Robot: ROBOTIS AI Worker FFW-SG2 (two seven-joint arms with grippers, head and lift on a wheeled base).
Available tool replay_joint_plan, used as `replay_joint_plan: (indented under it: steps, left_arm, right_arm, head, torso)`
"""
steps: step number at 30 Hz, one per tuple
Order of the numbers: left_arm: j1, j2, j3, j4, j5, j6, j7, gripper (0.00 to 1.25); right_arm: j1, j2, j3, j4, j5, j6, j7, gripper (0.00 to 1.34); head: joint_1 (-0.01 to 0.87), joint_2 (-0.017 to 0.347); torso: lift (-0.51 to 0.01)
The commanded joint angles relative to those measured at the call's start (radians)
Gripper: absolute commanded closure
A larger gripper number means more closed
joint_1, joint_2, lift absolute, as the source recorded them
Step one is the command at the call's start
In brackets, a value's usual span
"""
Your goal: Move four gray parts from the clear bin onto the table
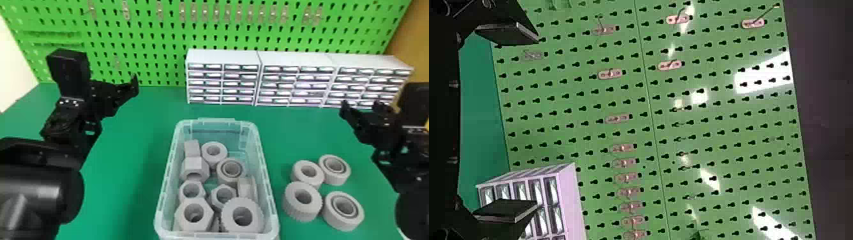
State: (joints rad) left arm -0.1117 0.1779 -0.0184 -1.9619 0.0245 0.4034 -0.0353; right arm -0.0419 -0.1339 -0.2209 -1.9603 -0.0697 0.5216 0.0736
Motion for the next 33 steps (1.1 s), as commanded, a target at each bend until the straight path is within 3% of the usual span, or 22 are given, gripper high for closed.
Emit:
replay_joint_plan:
  steps: [1, 33]
  left_arm:
    - [0.0, 0.0, -0.002, 0.0, 0.0, 0.0, 0.0, 0.12]
    - [0.0, 0.0, -0.002, 0.0, 0.0, 0.0, 0.0, 0.12]
  right_arm:
    - [-0.001, -0.003, 0.0, 0.0, -0.001, 0.0, 0.0, 0.51]
    - [0.0, -0.004, -0.002, -0.002, -0.005, 0.003, 0.0, 0.51]
  head:
    - [0.686, 0.026]
    - [0.686, 0.026]
  torso:
    - [-0.05]
    - [-0.05]
